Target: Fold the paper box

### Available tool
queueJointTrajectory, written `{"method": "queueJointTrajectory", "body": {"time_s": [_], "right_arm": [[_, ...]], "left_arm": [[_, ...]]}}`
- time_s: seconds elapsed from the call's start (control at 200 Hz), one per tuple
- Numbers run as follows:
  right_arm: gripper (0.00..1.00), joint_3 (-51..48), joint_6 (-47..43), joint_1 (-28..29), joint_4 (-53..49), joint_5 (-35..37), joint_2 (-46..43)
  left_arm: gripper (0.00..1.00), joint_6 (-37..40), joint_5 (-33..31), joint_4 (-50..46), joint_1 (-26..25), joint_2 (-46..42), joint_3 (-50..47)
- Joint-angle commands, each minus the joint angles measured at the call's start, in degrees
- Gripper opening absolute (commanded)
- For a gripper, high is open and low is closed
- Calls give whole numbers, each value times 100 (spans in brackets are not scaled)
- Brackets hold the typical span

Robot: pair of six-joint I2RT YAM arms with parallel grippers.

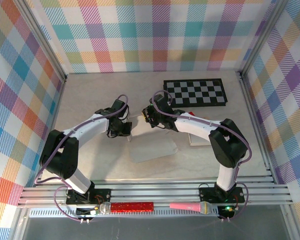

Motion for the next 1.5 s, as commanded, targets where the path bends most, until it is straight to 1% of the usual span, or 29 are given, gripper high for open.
{"method": "queueJointTrajectory", "body": {"time_s": [0.0,0.135,0.17,0.235,0.4,0.54,0.765,0.99,1.145,1.26,1.295,1.495], "right_arm": [[15,-78,49,-44,62,95,129],[14,-58,73,-88,94,93,155],[11,-34,75,-102,87,78,163],[0,0,75,-97,37,36,189],[0,42,146,-88,-358,-201,213],[0,31,153,-92,-702,-273,190],[0,14,139,-97,-754,-379,215],[0,84,128,-106,-749,-428,261],[0,94,128,-110,-749,-393,243],[0,94,129,-106,-748,-380,210],[0,94,123,-106,-729,-363,192],[0,124,171,-67,-831,-336,36]], "left_arm": [[0,-44,-120,229,-45,-8,-84],[0,-44,-155,254,-52,-23,-118],[0,-42,-167,268,-54,-32,-134],[0,-60,-182,311,-53,-50,-155],[0,-203,-237,632,-54,-82,-296],[7,-298,-327,980,-52,-113,-433],[15,-303,-450,1202,-48,-43,-480],[18,-304,-490,1397,-54,-38,-570],[13,-310,-437,1433,-71,21,-571],[3,-340,-556,1434,-165,-6,-592],[0,-358,-650,1425,-213,-44,-601],[0,-691,-1577,1028,-528,-157,-495]]}}
